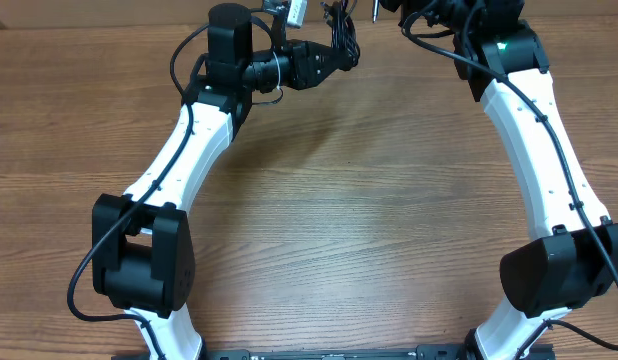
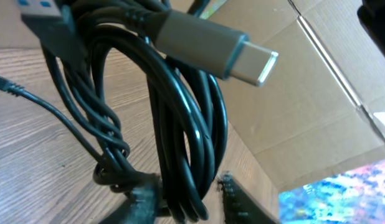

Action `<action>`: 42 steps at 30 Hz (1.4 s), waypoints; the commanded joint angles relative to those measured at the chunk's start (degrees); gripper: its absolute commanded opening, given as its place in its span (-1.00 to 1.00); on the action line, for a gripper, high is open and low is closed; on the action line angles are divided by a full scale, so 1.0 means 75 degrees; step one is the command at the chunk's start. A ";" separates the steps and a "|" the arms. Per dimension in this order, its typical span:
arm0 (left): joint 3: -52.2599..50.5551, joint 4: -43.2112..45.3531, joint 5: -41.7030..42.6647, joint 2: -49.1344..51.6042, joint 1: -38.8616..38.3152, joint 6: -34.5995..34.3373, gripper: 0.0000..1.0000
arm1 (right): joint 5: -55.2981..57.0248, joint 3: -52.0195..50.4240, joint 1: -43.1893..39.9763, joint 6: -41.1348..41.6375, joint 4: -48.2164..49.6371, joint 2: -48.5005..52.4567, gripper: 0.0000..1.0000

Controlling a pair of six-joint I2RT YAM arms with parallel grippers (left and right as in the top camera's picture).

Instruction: Untangle cables

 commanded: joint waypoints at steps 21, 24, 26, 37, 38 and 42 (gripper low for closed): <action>0.0064 -0.0023 -0.0090 -0.0076 -0.0052 0.0114 -0.91 | -0.0029 0.0067 0.0044 -0.0632 0.0052 -0.0015 0.40; 0.0064 -0.0029 -0.0087 -0.0076 -0.0052 0.0117 -0.91 | -0.0023 0.0067 0.0012 -0.1157 0.0026 -0.0015 1.00; 0.0064 -0.0026 -0.0085 -0.0076 -0.0052 0.0114 -0.91 | -0.0026 0.0067 -0.0044 -0.1582 -0.0012 -0.0015 0.99; 0.0064 -0.0082 -0.0079 -0.0076 -0.0047 0.0117 -0.91 | -0.0026 0.0067 -0.0460 -0.4028 -0.1521 -0.0015 1.00; 0.0064 -0.0085 -0.0073 -0.0076 -0.0047 0.0117 -0.92 | -0.0026 0.0067 -0.0484 -0.4214 -0.1652 -0.0015 1.00; 0.0064 -0.0105 -0.0023 -0.0076 -0.0044 0.0117 -0.91 | 0.0044 0.0067 -0.0635 -0.4750 -0.2040 -0.0015 1.00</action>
